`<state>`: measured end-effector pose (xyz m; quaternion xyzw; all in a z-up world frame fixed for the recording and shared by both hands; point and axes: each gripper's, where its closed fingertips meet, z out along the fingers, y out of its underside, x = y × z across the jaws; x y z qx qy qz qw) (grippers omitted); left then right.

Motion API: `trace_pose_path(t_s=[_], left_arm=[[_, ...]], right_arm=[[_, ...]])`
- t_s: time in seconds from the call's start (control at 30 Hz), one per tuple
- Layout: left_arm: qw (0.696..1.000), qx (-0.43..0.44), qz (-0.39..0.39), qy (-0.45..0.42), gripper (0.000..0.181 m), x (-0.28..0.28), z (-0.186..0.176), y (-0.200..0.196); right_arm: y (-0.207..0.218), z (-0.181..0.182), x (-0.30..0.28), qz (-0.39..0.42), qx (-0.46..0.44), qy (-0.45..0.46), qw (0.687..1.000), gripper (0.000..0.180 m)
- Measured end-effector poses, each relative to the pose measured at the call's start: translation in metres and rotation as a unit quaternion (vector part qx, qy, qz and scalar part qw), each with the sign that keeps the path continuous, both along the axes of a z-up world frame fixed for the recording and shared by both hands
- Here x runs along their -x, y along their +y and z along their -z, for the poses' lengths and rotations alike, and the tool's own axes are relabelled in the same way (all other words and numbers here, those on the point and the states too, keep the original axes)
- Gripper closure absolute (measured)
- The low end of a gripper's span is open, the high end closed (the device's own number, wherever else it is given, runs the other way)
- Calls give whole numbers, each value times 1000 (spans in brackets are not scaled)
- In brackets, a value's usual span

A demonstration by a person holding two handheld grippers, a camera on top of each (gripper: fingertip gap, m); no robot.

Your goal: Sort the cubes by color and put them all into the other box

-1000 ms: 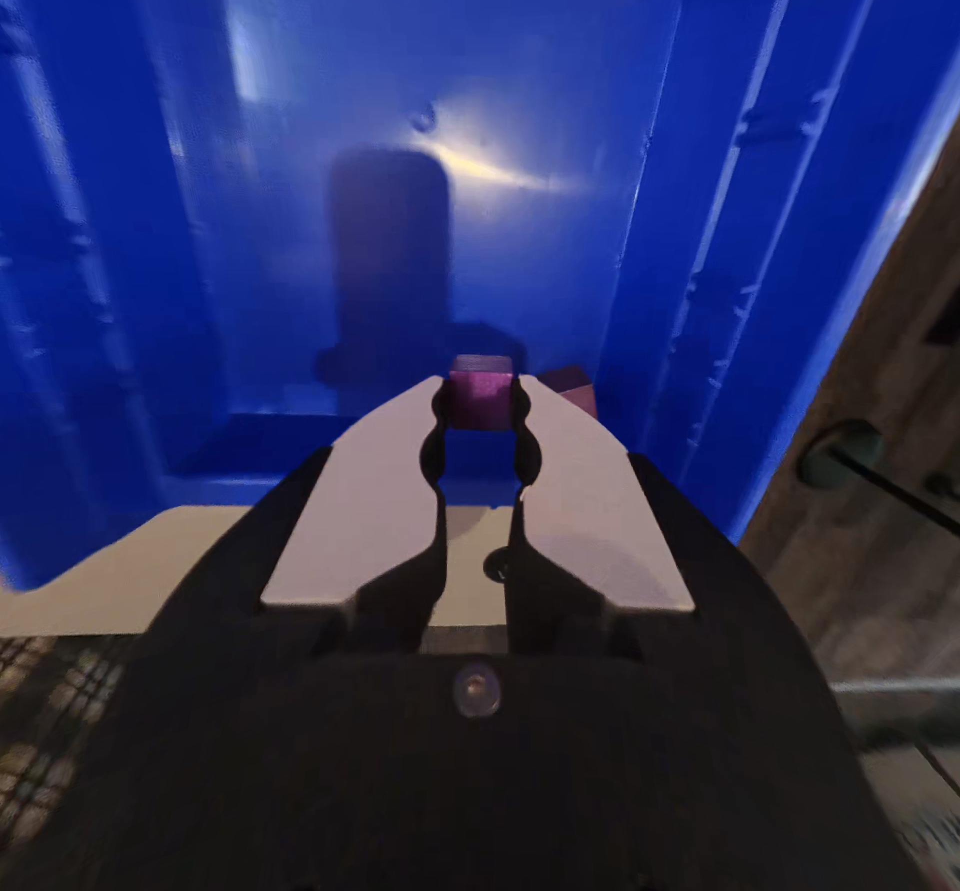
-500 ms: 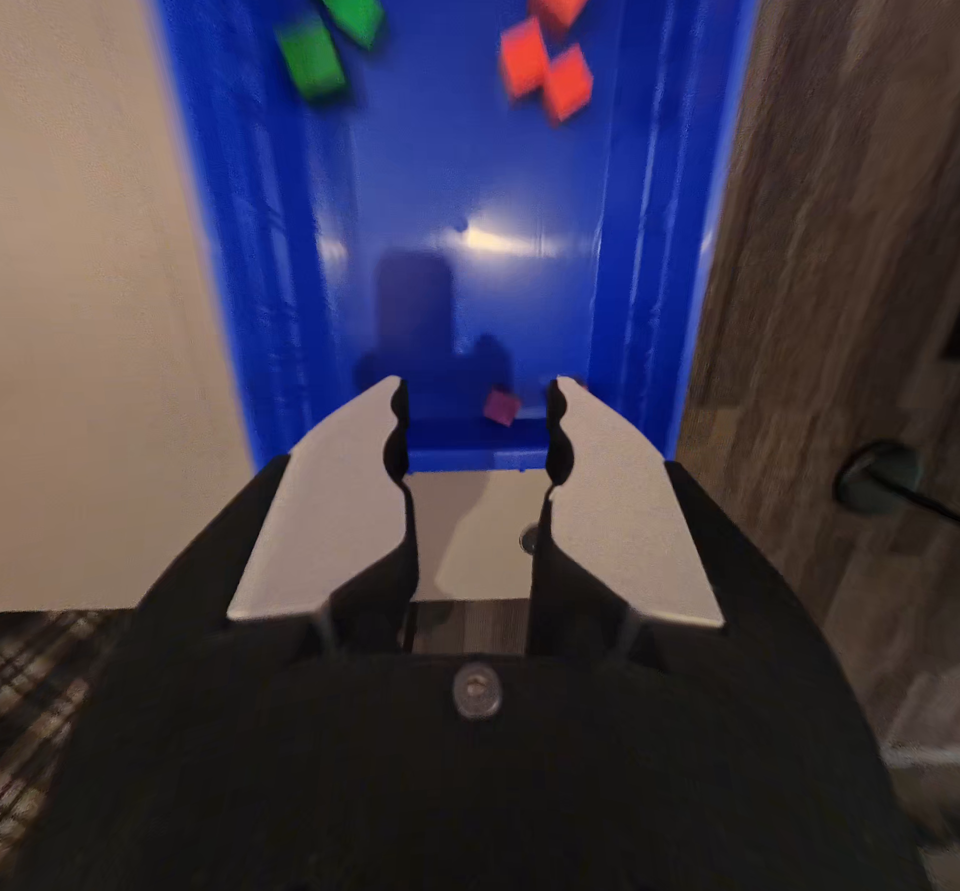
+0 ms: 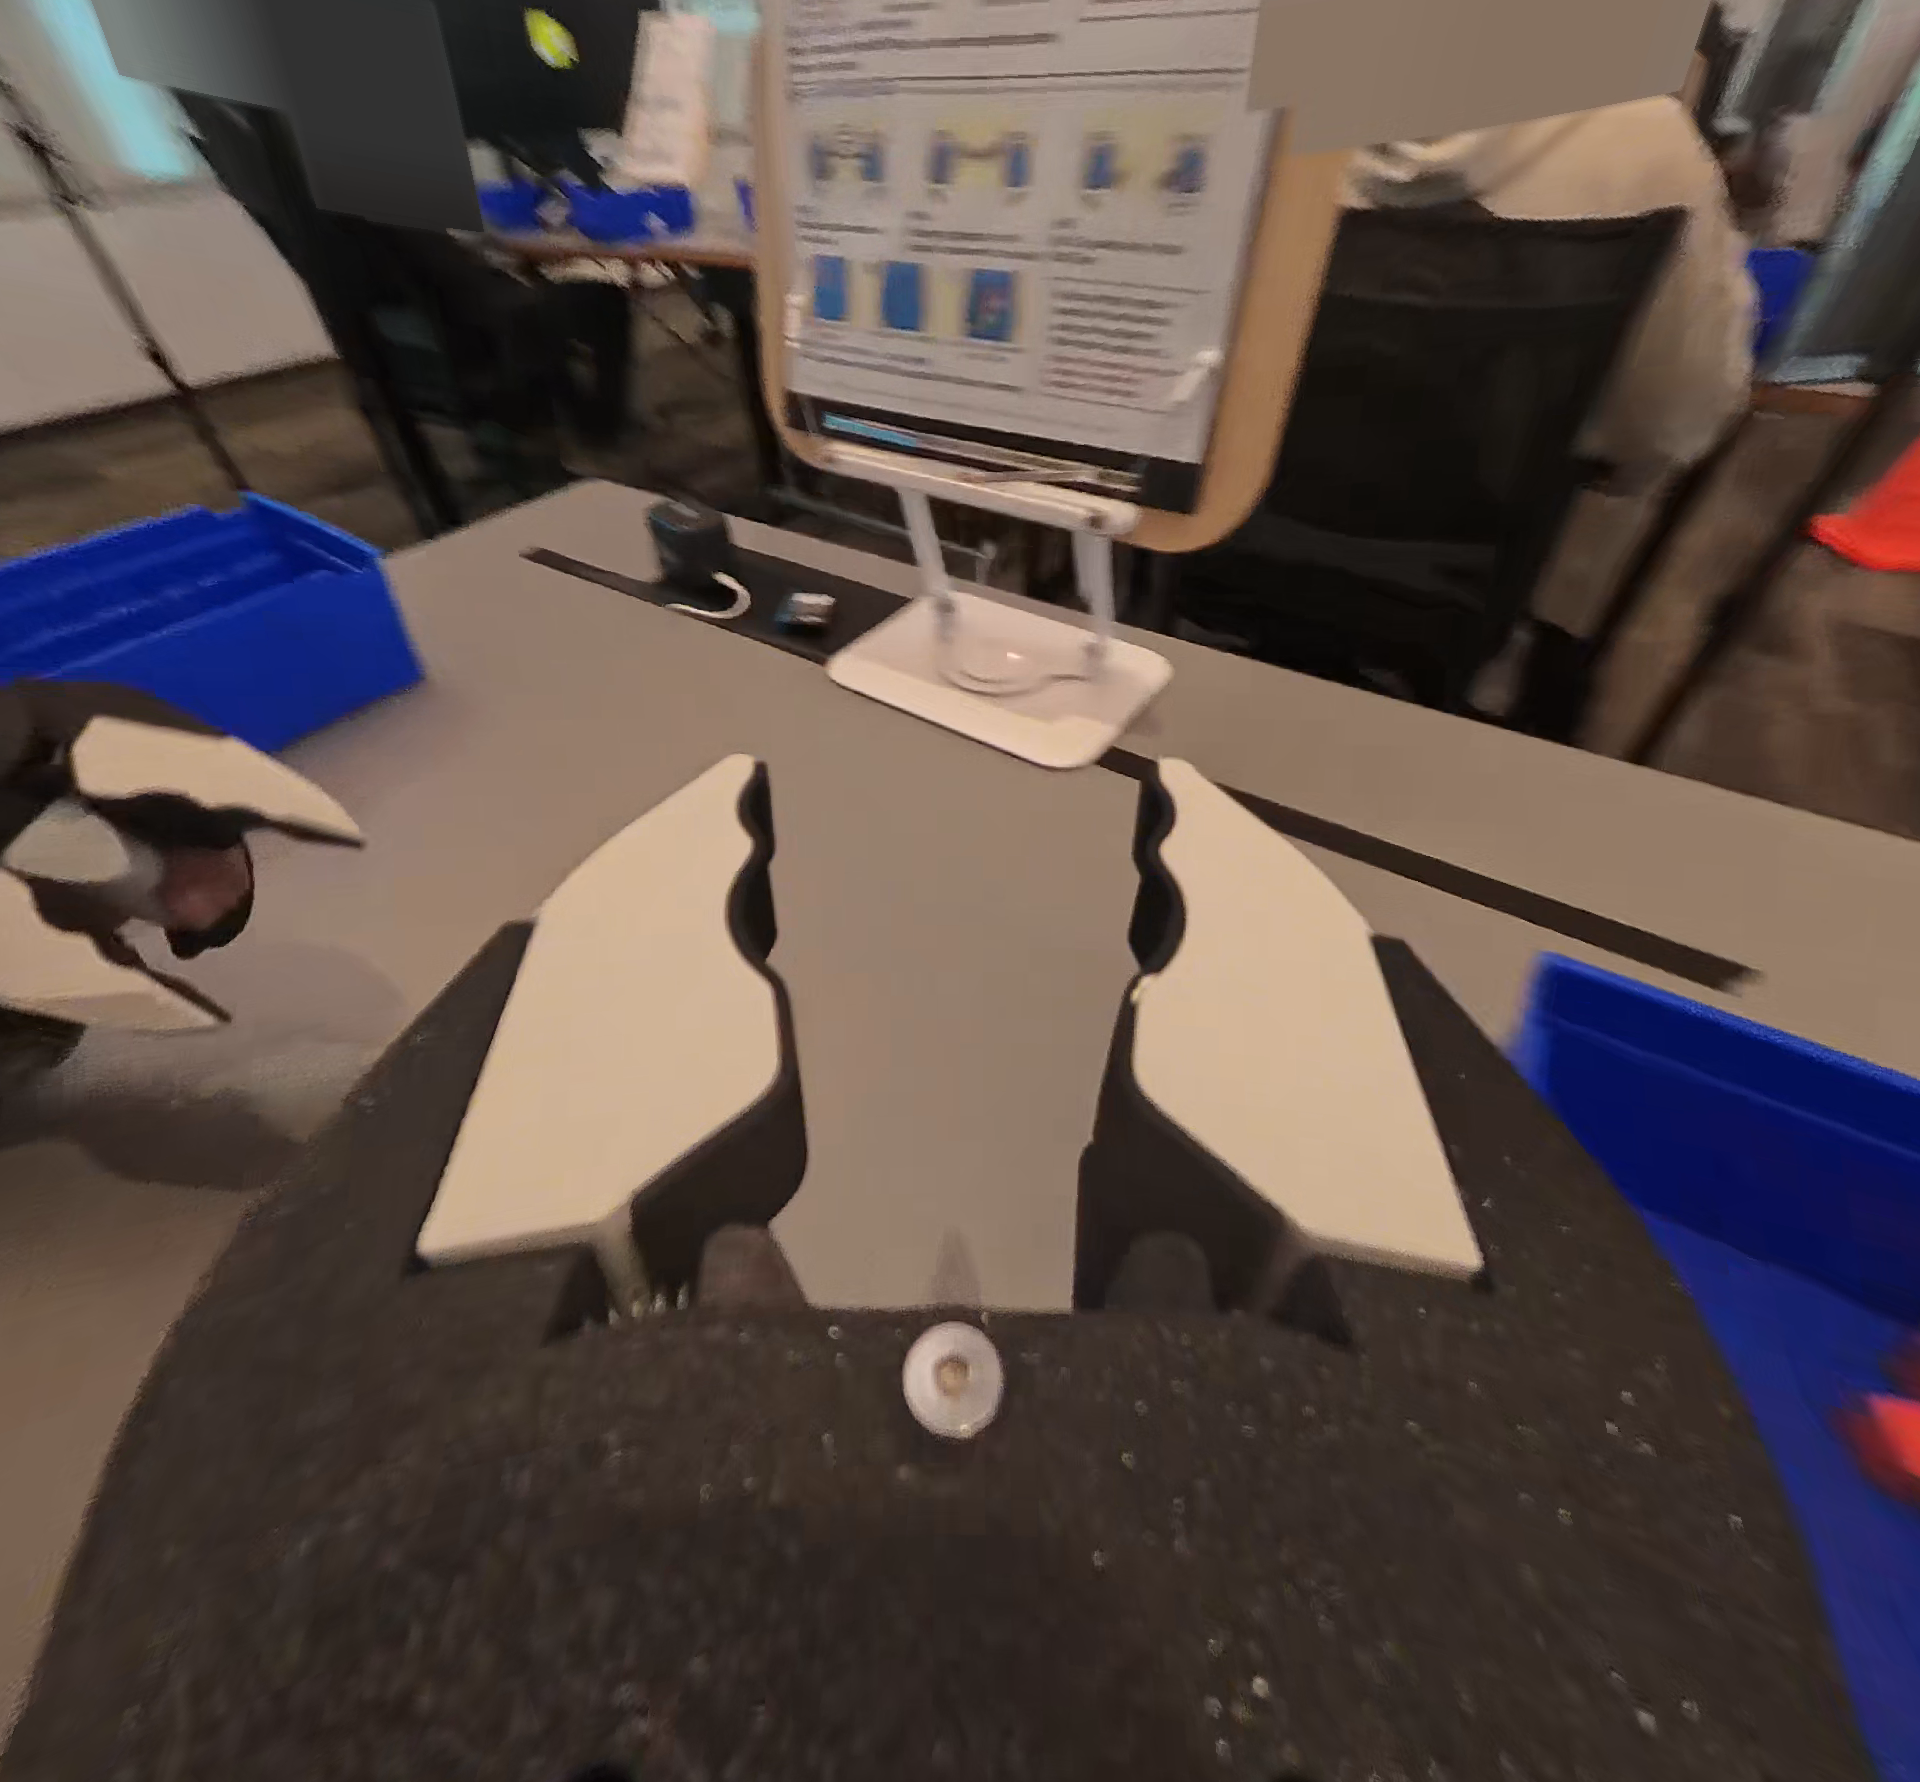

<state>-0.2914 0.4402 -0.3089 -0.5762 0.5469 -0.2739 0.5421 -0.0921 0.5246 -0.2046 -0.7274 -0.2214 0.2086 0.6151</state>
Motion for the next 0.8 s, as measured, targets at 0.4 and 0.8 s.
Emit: trace_pose_path(t_s=[0.4, 0.8], left_arm=[[972, -55, -215, 79, 118, 227, -85, 1], [908, 171, -135, 359, 121, 432, 30, -32]], right_arm=[[20, 112, 101, -95, 7, 87, 992, 109], [17, 135, 151, -128, 67, 49, 988, 109]])
